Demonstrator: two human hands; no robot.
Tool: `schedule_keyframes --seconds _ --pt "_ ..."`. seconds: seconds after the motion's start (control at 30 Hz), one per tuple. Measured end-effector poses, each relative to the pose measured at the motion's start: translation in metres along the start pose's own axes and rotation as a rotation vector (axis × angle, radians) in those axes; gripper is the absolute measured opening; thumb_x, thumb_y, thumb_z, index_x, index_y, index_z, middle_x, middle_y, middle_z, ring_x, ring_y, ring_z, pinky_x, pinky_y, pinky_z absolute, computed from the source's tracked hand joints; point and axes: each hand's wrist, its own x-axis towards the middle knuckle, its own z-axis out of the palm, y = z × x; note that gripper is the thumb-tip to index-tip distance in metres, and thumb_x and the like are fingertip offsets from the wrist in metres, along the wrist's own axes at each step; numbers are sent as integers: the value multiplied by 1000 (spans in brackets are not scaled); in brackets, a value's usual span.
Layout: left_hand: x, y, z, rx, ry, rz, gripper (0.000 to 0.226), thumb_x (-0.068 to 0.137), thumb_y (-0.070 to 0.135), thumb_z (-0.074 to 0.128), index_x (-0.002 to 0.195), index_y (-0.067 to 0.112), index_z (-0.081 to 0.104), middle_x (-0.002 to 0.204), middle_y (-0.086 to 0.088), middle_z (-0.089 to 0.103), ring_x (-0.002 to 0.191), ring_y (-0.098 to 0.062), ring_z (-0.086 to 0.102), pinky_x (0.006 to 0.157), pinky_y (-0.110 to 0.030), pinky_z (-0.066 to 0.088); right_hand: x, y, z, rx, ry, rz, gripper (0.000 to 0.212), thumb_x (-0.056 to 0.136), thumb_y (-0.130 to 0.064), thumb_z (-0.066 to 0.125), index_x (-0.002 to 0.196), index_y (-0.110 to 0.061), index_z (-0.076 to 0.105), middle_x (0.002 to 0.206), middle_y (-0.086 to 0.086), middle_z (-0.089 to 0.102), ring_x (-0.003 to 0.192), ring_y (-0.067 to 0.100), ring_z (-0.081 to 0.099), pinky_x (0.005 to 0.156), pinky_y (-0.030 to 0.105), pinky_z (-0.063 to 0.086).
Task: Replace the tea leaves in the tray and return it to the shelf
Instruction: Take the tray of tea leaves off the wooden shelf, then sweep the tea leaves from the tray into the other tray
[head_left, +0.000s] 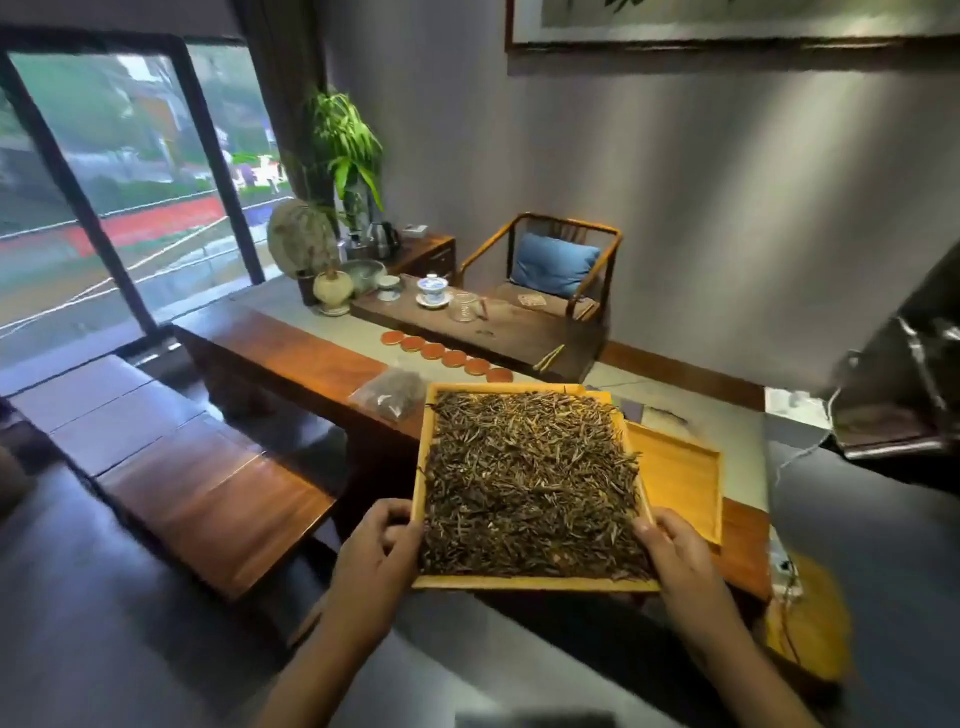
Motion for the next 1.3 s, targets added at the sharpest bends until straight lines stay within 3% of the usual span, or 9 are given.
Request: schedule_keyframes --seconds 0.13,0.33,0.43,0.57,0.67,0.8,1.07,1.23,1.3 --pt "47 7 45 28 -129 67 14 93 11 59 87 22 66 66 -10 65 56 -3 55 56 -20 44 21 7 -33 -48 147 -24 16 97 -24 45 95 -21 60 84 -20 72 71 -3 67 56 9 47" --pt "126 7 102 -29 -327 91 6 90 21 58 88 20 64 62 -4 60 53 -3 50 52 -19 41 69 19 -65 -62 296 30 25 95 -32 49 110 -15 61 102 2 71 99 19 66 88 41 51" --pt "168 3 126 -22 -449 109 13 95 11 56 91 22 62 59 5 60 49 0 48 47 -15 38 95 27 -74 -70 359 42 32 93 -32 51 114 -10 60 100 -2 70 96 11 64 79 26 51" --pt "216 0 153 12 -569 114 15 96 14 53 94 27 60 71 -6 67 53 -1 52 50 -15 39 124 31 -80 -36 404 63 17 95 -21 49 99 -13 63 91 -6 74 81 3 68 62 8 47" --pt "244 -7 173 6 -649 94 15 97 14 51 98 27 60 80 -14 67 60 -7 57 55 -21 42 143 36 -82 -20 444 71 16 96 -14 46 97 -10 62 87 -11 74 78 -1 68 61 6 47" --pt "271 -21 199 -23 -730 4 13 98 12 51 99 22 59 95 4 73 79 -9 71 63 -19 52 158 51 -85 -14 472 92 15 97 -12 44 96 -6 58 80 -13 72 75 -4 64 64 6 45" --pt "290 -48 249 -117 -870 -214 22 89 -8 50 104 8 53 91 -4 76 79 -19 73 66 -19 54 174 83 -105 -37 497 175 19 98 -4 43 89 -13 56 65 -17 64 60 -8 56 56 6 42" --pt "276 -55 272 -176 -907 -280 51 64 8 58 115 12 56 102 -6 75 92 -18 71 75 -19 52 178 99 -129 -6 459 273 9 97 -17 51 96 -23 58 85 -14 65 75 -9 59 66 12 43" --pt "270 -58 281 -183 -901 -310 56 63 10 60 118 9 54 102 -6 75 92 -16 71 76 -18 51 182 104 -142 -35 394 313 11 99 -16 47 98 -21 56 97 1 65 86 2 62 73 19 48"
